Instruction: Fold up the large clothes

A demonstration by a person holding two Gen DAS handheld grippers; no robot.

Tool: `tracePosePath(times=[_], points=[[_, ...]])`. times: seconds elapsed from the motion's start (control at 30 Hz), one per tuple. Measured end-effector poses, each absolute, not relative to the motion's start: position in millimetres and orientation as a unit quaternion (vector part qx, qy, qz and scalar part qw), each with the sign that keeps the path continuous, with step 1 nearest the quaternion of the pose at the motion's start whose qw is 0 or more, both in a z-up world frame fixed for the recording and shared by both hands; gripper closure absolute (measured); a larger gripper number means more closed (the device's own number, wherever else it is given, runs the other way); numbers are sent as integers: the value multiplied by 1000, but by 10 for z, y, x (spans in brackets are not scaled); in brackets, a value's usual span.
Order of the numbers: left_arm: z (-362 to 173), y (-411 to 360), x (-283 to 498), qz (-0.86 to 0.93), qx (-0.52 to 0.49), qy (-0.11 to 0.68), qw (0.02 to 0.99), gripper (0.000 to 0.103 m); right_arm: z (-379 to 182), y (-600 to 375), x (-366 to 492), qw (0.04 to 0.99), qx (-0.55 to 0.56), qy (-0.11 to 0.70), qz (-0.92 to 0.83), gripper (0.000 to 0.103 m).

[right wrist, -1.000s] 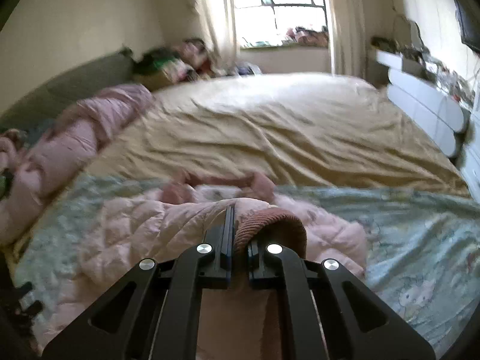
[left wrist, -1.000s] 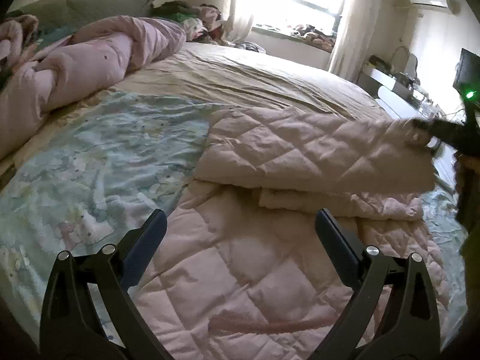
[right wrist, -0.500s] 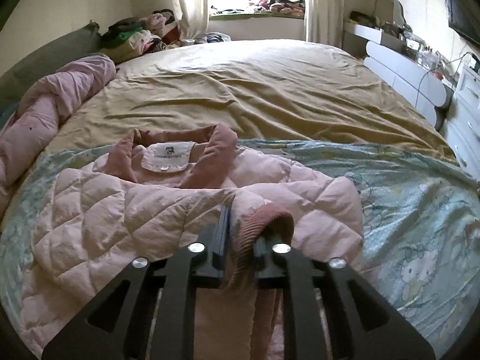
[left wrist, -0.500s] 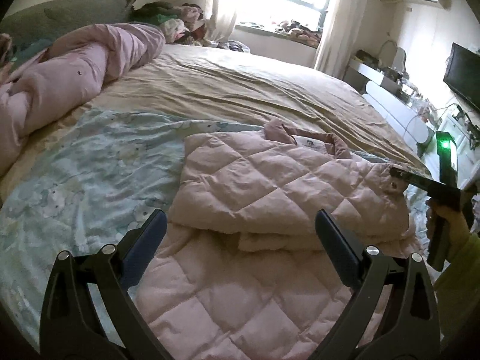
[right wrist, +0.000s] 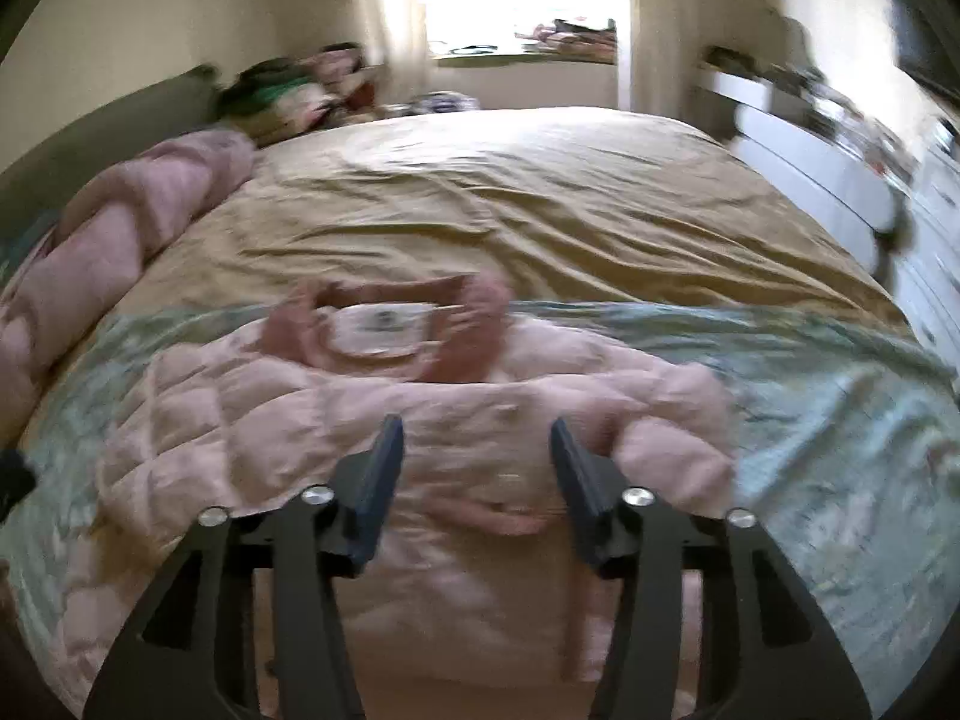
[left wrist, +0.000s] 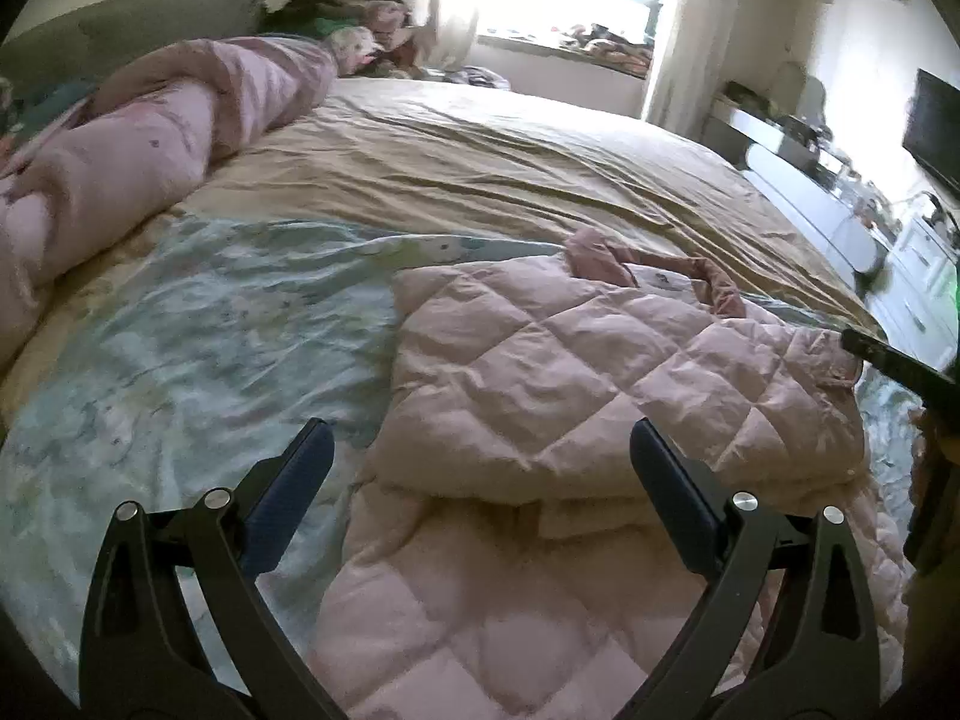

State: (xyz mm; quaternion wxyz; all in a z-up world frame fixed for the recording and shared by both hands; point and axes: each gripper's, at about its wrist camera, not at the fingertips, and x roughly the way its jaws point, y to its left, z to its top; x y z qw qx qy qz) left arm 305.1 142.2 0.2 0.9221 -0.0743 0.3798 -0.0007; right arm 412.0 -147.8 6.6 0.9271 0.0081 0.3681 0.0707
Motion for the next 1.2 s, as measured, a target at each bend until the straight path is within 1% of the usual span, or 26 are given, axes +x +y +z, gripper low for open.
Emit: tracePosePath(times=[0.1, 0.13, 0.17, 0.2, 0.23, 0.27, 0.33, 0.37, 0.4, 0.43, 0.5, 0.73, 0.93, 1.2], points=[[-87, 1392, 3211, 0, -66, 396, 916, 11, 18, -1183, 4151, 922, -33, 373, 94, 44], [-115, 1365, 3267, -5, -64, 399, 915, 12, -4, -1113, 4166, 921, -44, 374, 98, 44], [-147, 1318, 3331, -11, -59, 400, 914, 20, -36, -1032, 4177, 919, -56, 376, 104, 44], [-165, 1284, 3372, -16, -55, 400, 915, 25, -63, -961, 4197, 917, -66, 379, 107, 44], [-192, 1242, 3411, -23, -51, 400, 915, 36, -90, -899, 4217, 916, -74, 381, 105, 44], [-245, 1181, 3464, -37, -49, 403, 913, 45, -113, -855, 4229, 914, -74, 385, 106, 44], [-359, 1076, 3548, -61, -44, 414, 907, 51, -147, -812, 4253, 910, -59, 393, 115, 43], [-471, 1010, 3603, -67, -35, 429, 900, 51, -157, -789, 4254, 909, -55, 396, 117, 40], [-594, 967, 3658, -63, -23, 448, 891, 51, -162, -770, 4253, 909, -56, 396, 117, 35], [-683, 955, 3694, -61, -21, 461, 885, 51, -163, -748, 4248, 910, -58, 395, 116, 33], [-814, 1003, 3729, -64, -36, 471, 879, 50, -184, -711, 4255, 908, -59, 398, 121, 33], [-835, 995, 3693, -67, -39, 465, 882, 50, -338, -581, 4340, 900, -98, 409, 111, 33], [-844, 995, 3671, -65, -36, 460, 885, 50, -682, -594, 4529, 878, -92, 461, 92, 31], [-883, 1011, 3680, -66, -40, 458, 886, 50, -878, -570, 4602, 876, -80, 469, 82, 29]])
